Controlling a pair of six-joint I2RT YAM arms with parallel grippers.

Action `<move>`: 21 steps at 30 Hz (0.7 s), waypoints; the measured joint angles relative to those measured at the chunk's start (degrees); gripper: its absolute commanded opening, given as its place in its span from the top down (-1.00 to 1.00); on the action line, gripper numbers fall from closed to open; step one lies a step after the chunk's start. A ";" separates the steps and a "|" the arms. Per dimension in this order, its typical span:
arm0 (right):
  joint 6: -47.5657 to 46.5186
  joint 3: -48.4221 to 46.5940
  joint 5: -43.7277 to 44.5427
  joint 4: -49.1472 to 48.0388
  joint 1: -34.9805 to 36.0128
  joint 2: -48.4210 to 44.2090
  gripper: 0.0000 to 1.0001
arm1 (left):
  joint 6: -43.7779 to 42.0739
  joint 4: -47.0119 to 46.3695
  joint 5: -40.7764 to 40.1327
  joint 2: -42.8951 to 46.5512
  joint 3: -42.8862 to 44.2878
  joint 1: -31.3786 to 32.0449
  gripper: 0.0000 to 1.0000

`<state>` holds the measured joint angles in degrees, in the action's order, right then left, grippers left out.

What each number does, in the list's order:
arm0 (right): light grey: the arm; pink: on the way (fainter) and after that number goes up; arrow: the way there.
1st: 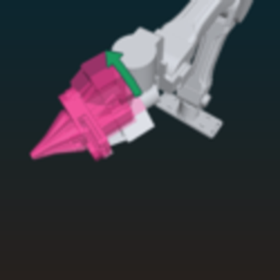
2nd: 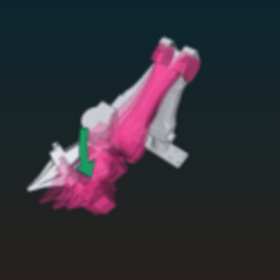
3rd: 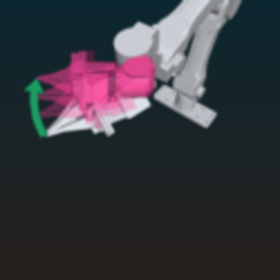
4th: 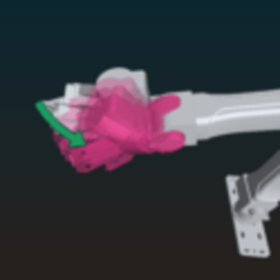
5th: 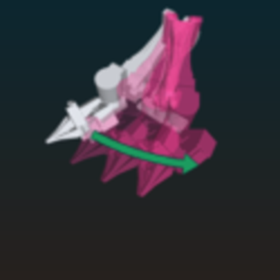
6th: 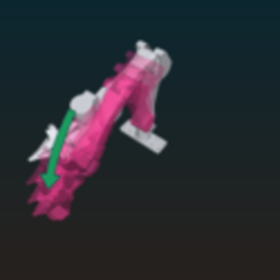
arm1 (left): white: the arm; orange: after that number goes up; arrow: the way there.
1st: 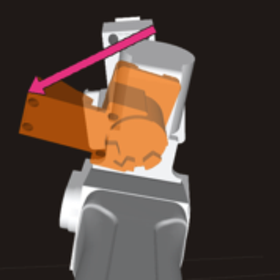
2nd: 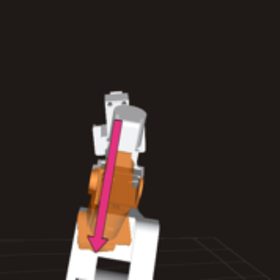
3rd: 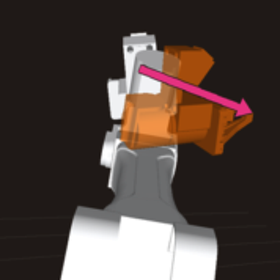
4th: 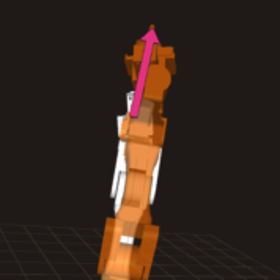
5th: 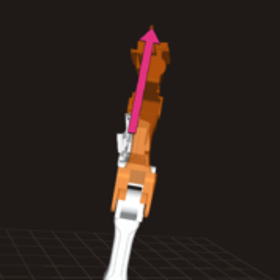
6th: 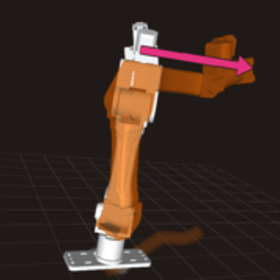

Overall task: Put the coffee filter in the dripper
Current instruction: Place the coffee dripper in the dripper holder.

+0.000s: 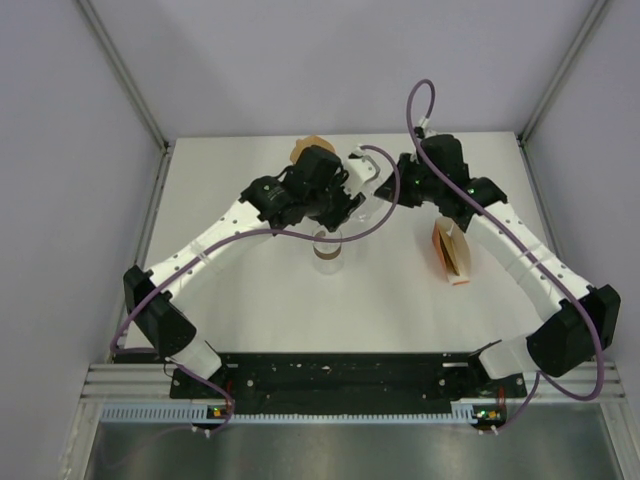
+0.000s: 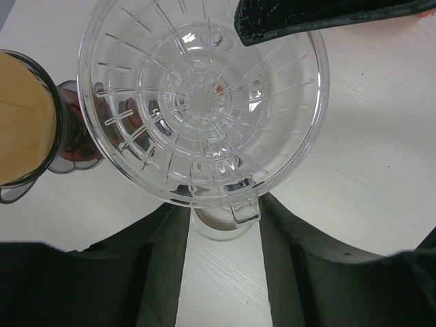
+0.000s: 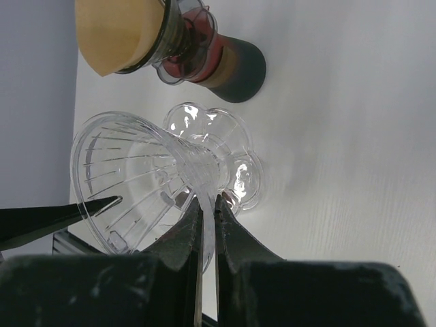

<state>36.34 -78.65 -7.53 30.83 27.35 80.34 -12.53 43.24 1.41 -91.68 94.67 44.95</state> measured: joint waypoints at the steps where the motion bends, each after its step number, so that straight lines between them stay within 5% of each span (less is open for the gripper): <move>1: 0.22 0.02 -0.04 -0.02 0.00 0.00 1.00 | 0.02 -0.07 -0.24 0.00 0.00 0.00 0.23; 7: 1.68 0.26 -0.22 -2.38 -0.17 0.11 1.00 | 0.15 -0.07 -0.33 -0.11 -0.07 0.00 1.00; 11: 2.56 0.31 -0.20 -2.12 -0.22 0.37 0.96 | 0.63 -0.74 -0.81 -0.11 -0.39 -0.61 1.00; 16: 2.14 0.39 -1.99 -2.10 -0.22 0.83 0.24 | 0.74 -0.74 1.90 -0.11 -1.25 -2.54 1.00; 21: -0.31 0.09 -6.73 -2.91 0.20 0.83 -0.12 | 0.81 -0.02 8.02 -0.07 -1.73 -6.43 1.00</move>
<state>36.03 -78.56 -14.26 27.92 27.55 81.17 -11.73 43.22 9.43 -91.74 92.95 38.52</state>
